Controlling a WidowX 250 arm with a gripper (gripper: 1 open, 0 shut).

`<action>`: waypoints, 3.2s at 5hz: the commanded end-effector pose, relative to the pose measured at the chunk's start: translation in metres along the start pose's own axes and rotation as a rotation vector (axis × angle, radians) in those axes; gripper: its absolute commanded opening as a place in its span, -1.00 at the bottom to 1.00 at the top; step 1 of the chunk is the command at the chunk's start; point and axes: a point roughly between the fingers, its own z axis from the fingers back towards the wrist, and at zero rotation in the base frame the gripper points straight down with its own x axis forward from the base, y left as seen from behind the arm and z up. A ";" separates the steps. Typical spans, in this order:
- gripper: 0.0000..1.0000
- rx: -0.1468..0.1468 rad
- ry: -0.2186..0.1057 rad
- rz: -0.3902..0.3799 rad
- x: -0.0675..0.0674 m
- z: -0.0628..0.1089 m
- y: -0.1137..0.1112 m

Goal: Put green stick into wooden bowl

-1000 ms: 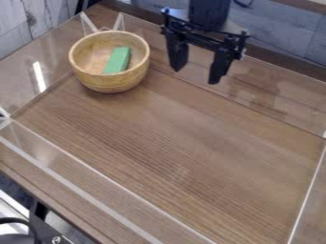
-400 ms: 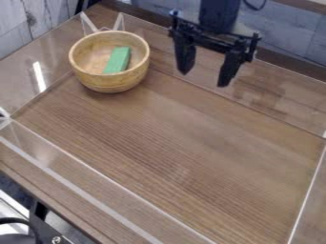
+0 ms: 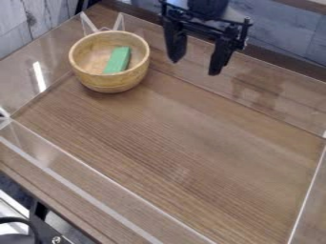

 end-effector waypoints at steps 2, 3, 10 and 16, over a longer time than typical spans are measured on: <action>1.00 0.010 -0.056 -0.023 0.007 0.002 -0.013; 1.00 0.013 -0.059 0.000 0.012 0.002 0.000; 1.00 -0.018 -0.086 0.109 -0.002 0.024 -0.007; 1.00 0.005 -0.093 0.152 0.009 0.011 -0.011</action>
